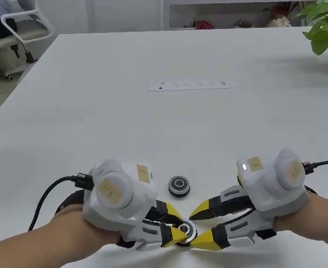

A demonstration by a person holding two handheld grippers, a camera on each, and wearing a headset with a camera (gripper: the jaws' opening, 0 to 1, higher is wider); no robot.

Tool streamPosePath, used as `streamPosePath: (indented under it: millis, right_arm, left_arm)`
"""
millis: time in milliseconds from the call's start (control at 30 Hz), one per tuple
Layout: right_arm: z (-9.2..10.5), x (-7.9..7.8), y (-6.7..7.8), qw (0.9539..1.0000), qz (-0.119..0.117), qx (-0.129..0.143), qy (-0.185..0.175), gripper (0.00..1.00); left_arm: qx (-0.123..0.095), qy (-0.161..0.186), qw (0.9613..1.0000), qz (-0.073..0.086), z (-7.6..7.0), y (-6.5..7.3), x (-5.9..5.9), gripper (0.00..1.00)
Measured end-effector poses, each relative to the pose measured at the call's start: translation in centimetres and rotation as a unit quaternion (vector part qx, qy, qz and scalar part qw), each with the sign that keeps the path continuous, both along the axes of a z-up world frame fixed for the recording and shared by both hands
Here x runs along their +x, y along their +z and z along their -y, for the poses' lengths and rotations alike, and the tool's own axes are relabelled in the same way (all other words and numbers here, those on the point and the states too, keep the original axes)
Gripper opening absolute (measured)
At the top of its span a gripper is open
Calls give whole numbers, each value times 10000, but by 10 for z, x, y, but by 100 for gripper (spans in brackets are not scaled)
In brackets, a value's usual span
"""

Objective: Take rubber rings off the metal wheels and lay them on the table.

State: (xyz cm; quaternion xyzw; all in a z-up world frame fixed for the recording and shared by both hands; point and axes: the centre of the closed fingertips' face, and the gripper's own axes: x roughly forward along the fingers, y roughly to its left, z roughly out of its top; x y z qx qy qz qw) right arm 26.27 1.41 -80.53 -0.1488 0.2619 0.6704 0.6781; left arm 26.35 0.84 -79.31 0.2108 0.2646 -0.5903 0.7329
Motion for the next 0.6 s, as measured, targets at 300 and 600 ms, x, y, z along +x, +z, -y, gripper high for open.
streamPosePath:
  millis: [300, 600]
  right_arm:
    - [0, -3, -3, 10000, -92, -4, -4, 22]
    - [4, -3, -3, 9999, -149, -37, -66, 17]
  left_arm:
    - [-8, 27, 10000, 10, 0, 0, 0, 14]
    - [-18, 76, 10000, 18, -1, 0, 0, 14]
